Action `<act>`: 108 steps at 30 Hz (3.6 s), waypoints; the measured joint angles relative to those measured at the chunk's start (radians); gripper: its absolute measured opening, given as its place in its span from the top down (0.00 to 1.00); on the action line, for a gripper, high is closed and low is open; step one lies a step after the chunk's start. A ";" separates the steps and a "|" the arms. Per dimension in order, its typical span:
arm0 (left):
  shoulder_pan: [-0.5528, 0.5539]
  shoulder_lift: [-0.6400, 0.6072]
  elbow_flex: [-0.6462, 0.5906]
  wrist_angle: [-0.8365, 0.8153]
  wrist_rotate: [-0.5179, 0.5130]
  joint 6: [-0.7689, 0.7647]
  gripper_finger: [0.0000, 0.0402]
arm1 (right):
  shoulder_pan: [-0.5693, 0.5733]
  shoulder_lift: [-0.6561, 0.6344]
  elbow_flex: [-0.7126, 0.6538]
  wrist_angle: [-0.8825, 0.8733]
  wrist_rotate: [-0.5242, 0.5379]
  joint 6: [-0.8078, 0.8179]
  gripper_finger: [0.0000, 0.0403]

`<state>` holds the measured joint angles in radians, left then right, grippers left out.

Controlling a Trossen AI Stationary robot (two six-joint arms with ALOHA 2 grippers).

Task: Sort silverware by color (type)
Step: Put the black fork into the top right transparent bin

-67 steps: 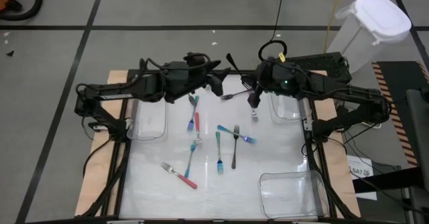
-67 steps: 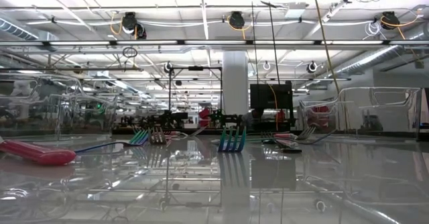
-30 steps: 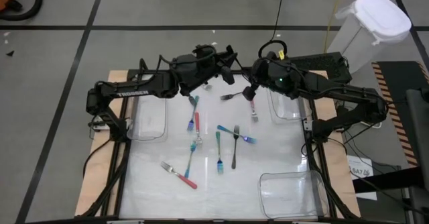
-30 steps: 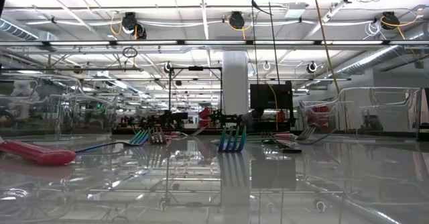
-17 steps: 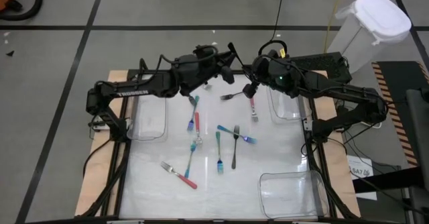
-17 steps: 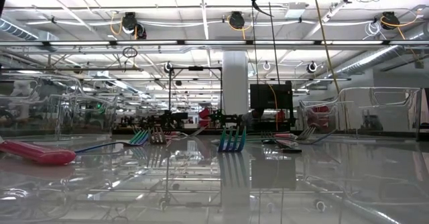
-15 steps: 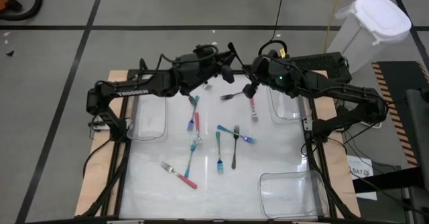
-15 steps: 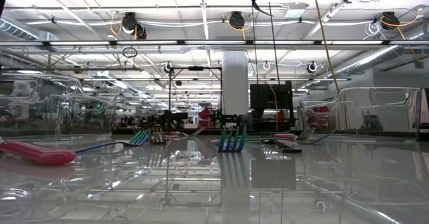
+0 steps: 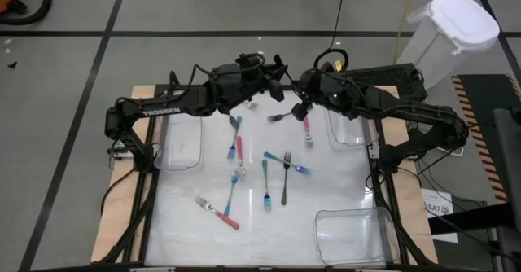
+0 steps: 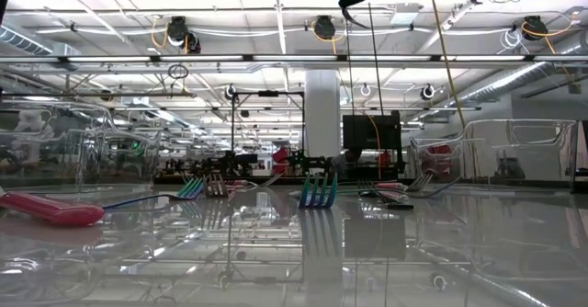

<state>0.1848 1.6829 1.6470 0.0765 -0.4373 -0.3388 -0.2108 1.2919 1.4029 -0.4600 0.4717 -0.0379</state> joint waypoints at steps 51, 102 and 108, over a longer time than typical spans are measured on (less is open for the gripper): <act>0.018 0.000 0.000 -0.053 0.072 -0.031 1.00 | 0.001 -0.002 0.000 0.000 0.025 0.015 0.77; 0.092 0.001 0.000 -0.122 0.939 -0.040 1.00 | -0.182 -0.135 0.000 0.058 -0.823 0.619 0.47; 0.090 0.000 0.000 -0.147 0.945 -0.032 1.00 | -0.183 -0.135 0.000 0.124 -0.855 0.668 0.47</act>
<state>0.2745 1.6830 1.6466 -0.0709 0.5075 -0.3711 -0.3939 1.1564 1.4033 -0.3363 -0.3828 0.6296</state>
